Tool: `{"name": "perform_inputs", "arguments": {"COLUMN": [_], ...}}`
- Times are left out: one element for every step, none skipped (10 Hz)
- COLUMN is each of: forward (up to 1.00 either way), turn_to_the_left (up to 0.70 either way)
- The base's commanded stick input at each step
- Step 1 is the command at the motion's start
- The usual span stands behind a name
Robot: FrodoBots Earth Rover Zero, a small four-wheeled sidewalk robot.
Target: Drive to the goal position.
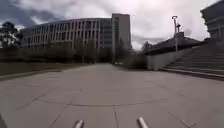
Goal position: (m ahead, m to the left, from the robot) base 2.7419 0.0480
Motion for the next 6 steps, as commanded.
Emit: {"name": "perform_inputs", "arguments": {"forward": [1.0,1.0,1.0,1.0,1.0,1.0], "turn_to_the_left": [0.0,0.0,0.0,0.0,0.0,0.0]}}
